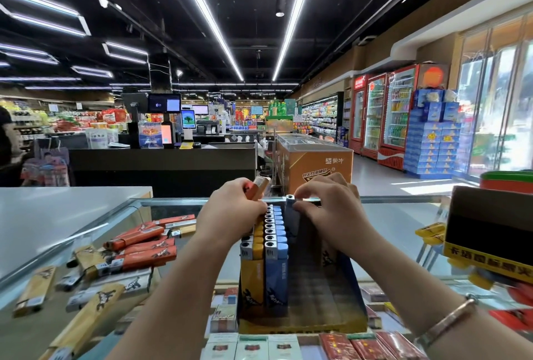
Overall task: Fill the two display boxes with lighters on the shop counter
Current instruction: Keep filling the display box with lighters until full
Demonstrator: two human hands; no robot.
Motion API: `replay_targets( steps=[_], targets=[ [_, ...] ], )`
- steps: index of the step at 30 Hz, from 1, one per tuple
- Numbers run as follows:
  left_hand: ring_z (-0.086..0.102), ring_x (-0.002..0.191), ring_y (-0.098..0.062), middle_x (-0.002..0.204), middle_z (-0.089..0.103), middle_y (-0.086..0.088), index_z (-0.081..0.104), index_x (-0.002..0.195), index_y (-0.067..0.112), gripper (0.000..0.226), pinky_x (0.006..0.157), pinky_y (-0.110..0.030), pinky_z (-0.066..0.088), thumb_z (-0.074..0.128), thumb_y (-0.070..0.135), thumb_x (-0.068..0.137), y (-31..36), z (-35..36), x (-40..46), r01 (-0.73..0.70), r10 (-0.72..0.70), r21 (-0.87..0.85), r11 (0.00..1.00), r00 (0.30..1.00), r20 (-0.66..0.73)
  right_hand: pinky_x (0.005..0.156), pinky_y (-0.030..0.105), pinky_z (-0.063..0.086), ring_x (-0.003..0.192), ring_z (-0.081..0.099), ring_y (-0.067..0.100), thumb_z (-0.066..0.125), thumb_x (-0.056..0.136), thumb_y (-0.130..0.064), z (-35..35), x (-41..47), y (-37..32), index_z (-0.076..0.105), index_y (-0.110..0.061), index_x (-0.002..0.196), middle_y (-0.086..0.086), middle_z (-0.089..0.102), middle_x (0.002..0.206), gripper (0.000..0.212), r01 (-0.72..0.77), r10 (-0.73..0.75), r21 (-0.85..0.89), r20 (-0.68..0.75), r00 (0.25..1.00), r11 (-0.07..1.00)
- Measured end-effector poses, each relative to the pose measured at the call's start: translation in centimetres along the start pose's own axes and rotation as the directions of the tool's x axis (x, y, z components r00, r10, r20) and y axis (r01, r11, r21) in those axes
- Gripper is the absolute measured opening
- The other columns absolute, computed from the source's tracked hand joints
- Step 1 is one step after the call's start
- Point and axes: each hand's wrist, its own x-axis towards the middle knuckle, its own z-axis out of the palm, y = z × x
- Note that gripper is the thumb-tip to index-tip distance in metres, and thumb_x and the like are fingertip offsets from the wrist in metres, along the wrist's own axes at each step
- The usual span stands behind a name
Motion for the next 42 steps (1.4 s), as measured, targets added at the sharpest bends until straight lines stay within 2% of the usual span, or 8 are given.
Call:
replay_targets(
  steps=[5, 11, 18, 29, 33, 37, 40, 42],
  targets=[
    [0.058, 0.077, -0.01, 0.082, 0.061, 0.005, 0.057, 0.095, 0.025, 0.018, 0.07, -0.03, 0.05, 0.066, 0.029, 0.08, 0.0, 0.0, 0.0, -0.004, 0.004, 0.002, 1.0, 1.0, -0.007, 0.077, 0.024, 0.014, 0.099, 0.038, 0.01, 0.069, 0.081, -0.033, 0.3, -0.1, -0.1, 0.072, -0.024, 0.09, -0.016, 0.059, 0.094, 0.013, 0.021, -0.022, -0.042, -0.004, 1.0, 0.999],
    [0.057, 0.076, -0.009, 0.082, 0.059, 0.006, 0.056, 0.095, 0.026, 0.018, 0.069, -0.028, 0.05, 0.066, 0.029, 0.081, 0.0, 0.1, 0.0, 0.003, -0.003, -0.009, 1.0, 1.0, -0.005, 0.089, 0.031, 0.021, 0.104, 0.042, 0.017, 0.064, 0.084, -0.035, 0.1, 0.1, -0.5, 0.072, -0.02, 0.091, -0.011, 0.063, 0.102, 0.018, 0.188, -0.18, -0.26, 0.053, 0.982, 0.947],
    [0.058, 0.076, -0.01, 0.081, 0.06, 0.006, 0.056, 0.093, 0.027, 0.017, 0.073, -0.034, 0.053, 0.066, 0.028, 0.08, 0.0, 0.0, 0.1, 0.002, -0.002, -0.003, 1.0, 1.0, -0.007, 0.086, 0.029, 0.019, 0.104, 0.043, 0.017, 0.066, 0.083, -0.03, -0.1, 0.0, -0.3, 0.072, -0.018, 0.085, -0.01, 0.062, 0.101, 0.013, 0.179, -0.173, -0.209, 0.046, 0.984, 0.962],
    [0.058, 0.075, -0.009, 0.08, 0.061, 0.005, 0.057, 0.093, 0.026, 0.016, 0.068, -0.029, 0.05, 0.066, 0.027, 0.079, -0.1, 0.1, 0.0, -0.003, 0.003, -0.014, 1.0, 1.0, -0.027, 0.085, 0.029, 0.019, 0.102, 0.039, 0.017, 0.065, 0.084, -0.029, 0.2, -0.2, -0.3, 0.072, -0.016, 0.084, -0.009, 0.057, 0.096, 0.014, 0.164, -0.159, -0.192, 0.039, 0.986, 0.968],
    [0.059, 0.076, -0.01, 0.081, 0.061, 0.005, 0.058, 0.094, 0.024, 0.017, 0.071, -0.032, 0.052, 0.066, 0.027, 0.079, -0.1, 0.2, -0.1, -0.01, 0.01, -0.022, 1.0, 1.0, -0.027, 0.09, 0.033, 0.018, 0.107, 0.034, 0.017, 0.056, 0.089, -0.033, 0.1, -0.2, -0.6, 0.071, -0.018, 0.095, -0.009, 0.055, 0.106, 0.022, 0.213, -0.183, -0.302, 0.123, 0.975, 0.929],
    [0.059, 0.075, -0.011, 0.08, 0.061, 0.004, 0.058, 0.091, 0.024, 0.015, 0.068, -0.029, 0.051, 0.066, 0.027, 0.079, 0.0, 0.2, -0.1, -0.01, 0.009, -0.029, 1.0, 1.0, -0.029, 0.092, 0.036, 0.011, 0.113, 0.021, 0.018, 0.049, 0.088, -0.021, -0.3, -0.4, -0.8, 0.066, -0.024, 0.11, -0.006, 0.047, 0.126, 0.029, 0.263, -0.195, -0.413, 0.2, 0.96, 0.872],
    [0.059, 0.071, -0.016, 0.077, 0.061, 0.0, 0.058, 0.082, 0.023, 0.007, 0.07, -0.035, 0.053, 0.063, 0.028, 0.083, 0.1, 0.0, -0.3, -0.055, 0.05, -0.054, 0.997, 0.994, -0.099, 0.096, 0.04, 0.008, 0.119, 0.012, 0.021, 0.05, 0.086, -0.022, -0.4, -0.8, -0.6, 0.056, -0.025, 0.124, -0.003, 0.035, 0.138, 0.039, 0.291, -0.196, -0.457, 0.243, 0.95, 0.841],
    [0.055, 0.066, -0.022, 0.078, 0.058, -0.007, 0.059, 0.079, 0.019, 0.012, 0.07, -0.039, 0.052, 0.059, 0.028, 0.087, 0.4, -0.4, -0.3, -0.105, 0.085, -0.109, 0.988, 0.98, -0.178, 0.095, 0.038, 0.011, 0.119, 0.016, 0.02, 0.051, 0.087, -0.024, -0.4, -1.1, -0.6, 0.052, -0.025, 0.129, -0.004, 0.037, 0.137, 0.042, 0.261, -0.193, -0.42, 0.196, 0.961, 0.869]
  ],
)
